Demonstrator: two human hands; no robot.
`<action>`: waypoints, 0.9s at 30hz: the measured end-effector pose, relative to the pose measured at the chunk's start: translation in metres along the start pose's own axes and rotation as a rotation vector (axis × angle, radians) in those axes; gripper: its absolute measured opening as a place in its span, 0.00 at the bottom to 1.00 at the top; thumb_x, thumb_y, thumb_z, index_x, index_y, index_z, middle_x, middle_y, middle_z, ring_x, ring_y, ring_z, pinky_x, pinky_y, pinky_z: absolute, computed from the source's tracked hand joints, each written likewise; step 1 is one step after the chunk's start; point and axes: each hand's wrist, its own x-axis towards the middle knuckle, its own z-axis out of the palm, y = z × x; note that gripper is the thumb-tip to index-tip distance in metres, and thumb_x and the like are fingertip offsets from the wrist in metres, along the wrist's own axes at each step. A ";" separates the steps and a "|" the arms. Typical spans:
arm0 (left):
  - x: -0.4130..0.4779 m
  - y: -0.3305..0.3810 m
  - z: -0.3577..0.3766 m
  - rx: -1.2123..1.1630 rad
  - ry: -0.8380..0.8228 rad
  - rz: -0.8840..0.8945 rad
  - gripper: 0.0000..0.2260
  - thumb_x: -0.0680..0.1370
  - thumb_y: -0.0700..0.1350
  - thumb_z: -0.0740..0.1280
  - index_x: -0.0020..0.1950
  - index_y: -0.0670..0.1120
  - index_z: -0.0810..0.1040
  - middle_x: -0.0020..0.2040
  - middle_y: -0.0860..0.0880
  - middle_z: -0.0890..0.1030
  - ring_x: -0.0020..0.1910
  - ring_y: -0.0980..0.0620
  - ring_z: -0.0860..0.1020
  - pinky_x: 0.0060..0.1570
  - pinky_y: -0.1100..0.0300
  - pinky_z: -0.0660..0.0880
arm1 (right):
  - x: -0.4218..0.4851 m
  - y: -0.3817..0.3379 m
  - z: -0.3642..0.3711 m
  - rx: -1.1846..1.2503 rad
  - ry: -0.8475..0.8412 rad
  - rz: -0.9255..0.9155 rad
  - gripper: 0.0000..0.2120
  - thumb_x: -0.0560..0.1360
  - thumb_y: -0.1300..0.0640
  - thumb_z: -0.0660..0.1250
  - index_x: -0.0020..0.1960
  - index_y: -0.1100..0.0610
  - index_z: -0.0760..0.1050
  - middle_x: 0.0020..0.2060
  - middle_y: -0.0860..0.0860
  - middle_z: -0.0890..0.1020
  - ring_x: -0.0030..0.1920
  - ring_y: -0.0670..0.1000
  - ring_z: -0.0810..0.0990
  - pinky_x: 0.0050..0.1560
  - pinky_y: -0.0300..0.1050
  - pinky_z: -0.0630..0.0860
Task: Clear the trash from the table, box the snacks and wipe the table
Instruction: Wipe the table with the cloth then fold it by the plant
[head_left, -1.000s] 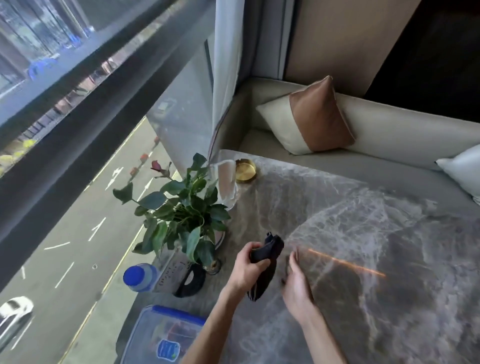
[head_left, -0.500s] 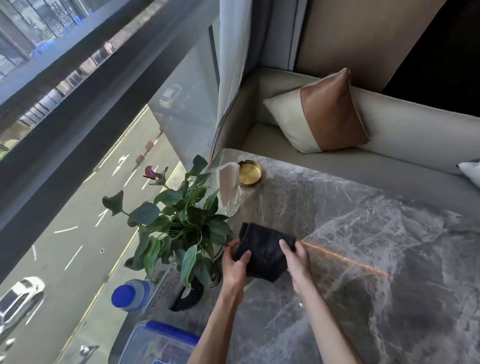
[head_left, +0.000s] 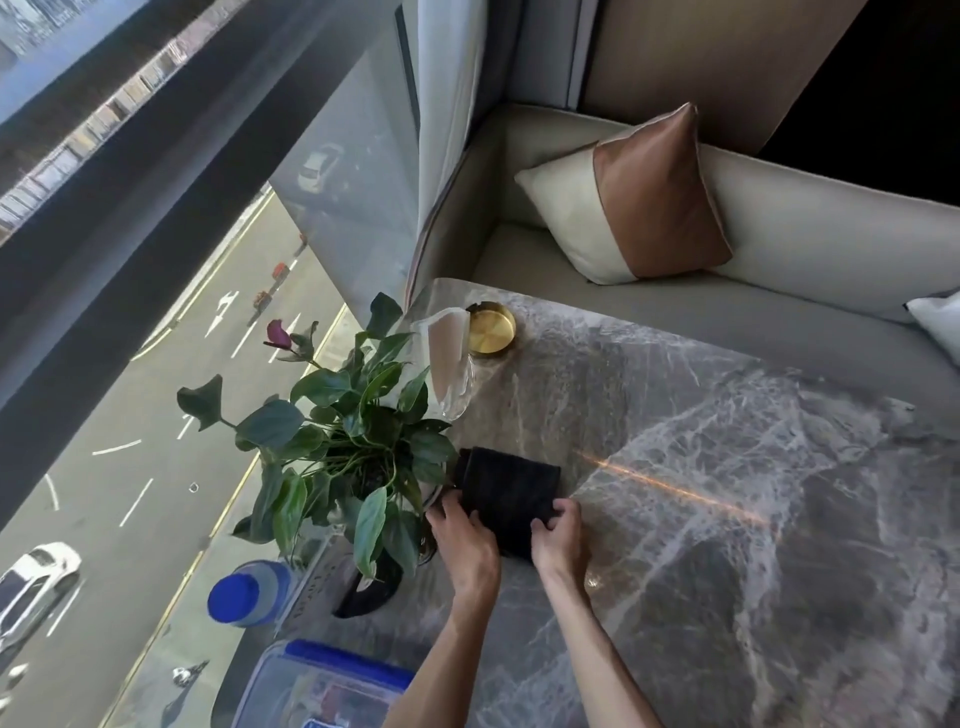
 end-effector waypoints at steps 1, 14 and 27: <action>-0.002 -0.002 0.001 0.021 0.018 0.044 0.15 0.75 0.32 0.61 0.61 0.37 0.72 0.63 0.36 0.67 0.62 0.37 0.69 0.63 0.51 0.68 | -0.002 0.001 0.001 0.009 0.021 -0.011 0.14 0.75 0.62 0.66 0.59 0.56 0.68 0.44 0.51 0.78 0.45 0.54 0.79 0.47 0.49 0.76; 0.017 -0.001 0.011 0.646 -0.372 0.481 0.33 0.76 0.42 0.64 0.78 0.44 0.52 0.79 0.39 0.50 0.78 0.39 0.48 0.76 0.46 0.53 | 0.014 0.000 -0.024 -0.751 -0.055 -0.639 0.38 0.74 0.52 0.69 0.78 0.55 0.53 0.76 0.50 0.59 0.76 0.56 0.57 0.72 0.52 0.63; 0.046 -0.014 0.011 0.921 -0.637 0.552 0.57 0.66 0.62 0.72 0.76 0.48 0.31 0.74 0.43 0.27 0.74 0.44 0.29 0.76 0.46 0.38 | 0.023 0.011 -0.022 -1.021 -0.206 -0.667 0.46 0.74 0.41 0.65 0.78 0.54 0.41 0.79 0.50 0.44 0.78 0.57 0.38 0.75 0.60 0.35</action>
